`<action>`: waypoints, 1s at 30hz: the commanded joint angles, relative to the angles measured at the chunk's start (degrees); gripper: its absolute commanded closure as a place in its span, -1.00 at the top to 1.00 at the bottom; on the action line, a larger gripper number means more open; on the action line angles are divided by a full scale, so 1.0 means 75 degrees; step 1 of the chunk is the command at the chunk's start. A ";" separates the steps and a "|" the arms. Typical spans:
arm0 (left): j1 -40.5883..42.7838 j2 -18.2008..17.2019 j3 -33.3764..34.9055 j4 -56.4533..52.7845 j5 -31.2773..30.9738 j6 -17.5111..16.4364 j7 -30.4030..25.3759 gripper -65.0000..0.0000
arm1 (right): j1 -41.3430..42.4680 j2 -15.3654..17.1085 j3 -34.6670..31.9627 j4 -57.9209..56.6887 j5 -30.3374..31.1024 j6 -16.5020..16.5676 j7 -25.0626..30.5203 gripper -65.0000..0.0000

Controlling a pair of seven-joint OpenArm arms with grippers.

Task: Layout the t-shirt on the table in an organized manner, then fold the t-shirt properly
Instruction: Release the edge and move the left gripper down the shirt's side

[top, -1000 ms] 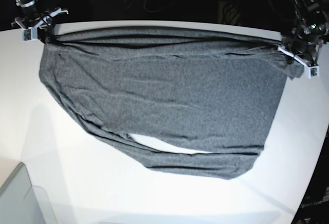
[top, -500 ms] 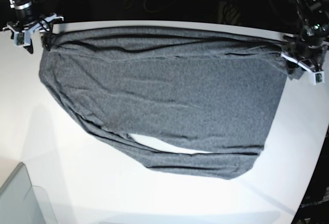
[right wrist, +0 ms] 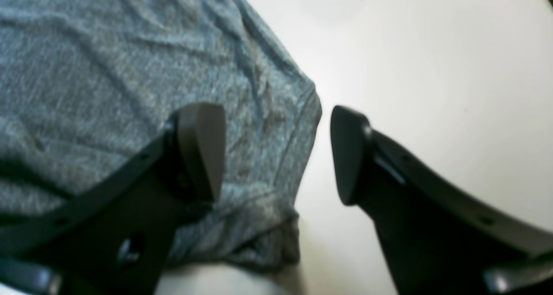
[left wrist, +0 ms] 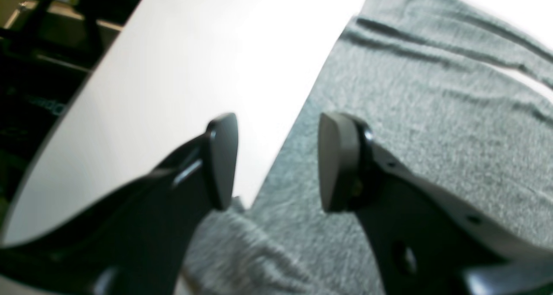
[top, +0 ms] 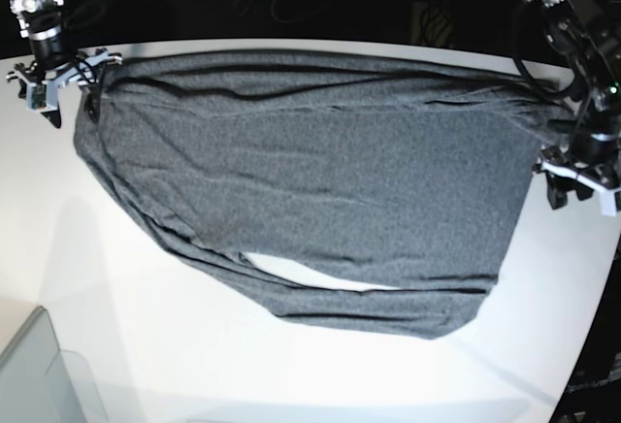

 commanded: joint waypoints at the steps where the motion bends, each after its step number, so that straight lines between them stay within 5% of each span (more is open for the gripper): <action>1: -0.0394 -0.0091 0.0110 -0.0120 -0.0080 0.0022 -0.0167 -0.09 | 0.0101 0.0047 0.0028 0.0110 0.0134 -0.0027 0.0231 0.19; 9: -0.2574 -0.0255 0.0883 -0.3015 -0.0068 0.0046 -0.0484 -0.06 | 0.0629 -0.0364 -0.0171 0.0051 0.0110 -0.0027 0.0231 0.19; 16: -0.4391 -0.0571 0.2196 -0.6027 -0.0056 0.0069 -0.1832 0.54 | 0.0828 -0.0516 -0.0476 0.0063 0.0110 -0.0027 -0.0413 0.19; 21: -0.5118 -0.0782 0.3439 -0.7903 -0.0056 0.0069 -0.3027 0.75 | 0.0910 -0.0528 -0.0452 0.0075 0.0110 -0.0027 -0.0847 0.19; 30: -0.5223 -0.0818 0.3802 -0.8512 -0.0080 0.0081 -0.3379 0.77 | 0.1051 -0.0282 -0.0523 0.0098 0.0110 -0.0027 -0.0835 0.19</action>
